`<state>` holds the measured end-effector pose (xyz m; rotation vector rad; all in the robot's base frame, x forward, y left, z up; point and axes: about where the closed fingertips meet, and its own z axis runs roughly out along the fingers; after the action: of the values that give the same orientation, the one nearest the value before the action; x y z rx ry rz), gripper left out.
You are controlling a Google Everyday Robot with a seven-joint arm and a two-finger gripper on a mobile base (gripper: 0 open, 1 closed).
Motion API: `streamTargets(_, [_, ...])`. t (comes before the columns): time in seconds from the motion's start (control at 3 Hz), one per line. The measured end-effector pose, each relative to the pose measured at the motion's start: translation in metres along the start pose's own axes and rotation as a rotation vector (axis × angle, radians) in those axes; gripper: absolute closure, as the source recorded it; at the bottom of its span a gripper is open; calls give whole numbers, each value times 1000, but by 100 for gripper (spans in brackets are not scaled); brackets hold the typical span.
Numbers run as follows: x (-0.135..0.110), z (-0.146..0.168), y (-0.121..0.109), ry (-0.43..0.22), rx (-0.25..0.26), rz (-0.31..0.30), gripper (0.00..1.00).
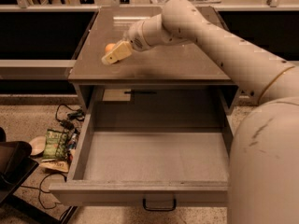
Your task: Place orange into top drawer
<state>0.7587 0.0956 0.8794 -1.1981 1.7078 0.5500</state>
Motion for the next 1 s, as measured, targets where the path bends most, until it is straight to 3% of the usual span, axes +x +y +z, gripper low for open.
streamTargets(0.33, [0, 26, 8, -13, -38, 19, 0])
streamTargets(0.67, [2, 46, 13, -14, -66, 28, 16])
streamTargets(1.0, [8, 60, 15, -4, -84, 41, 40])
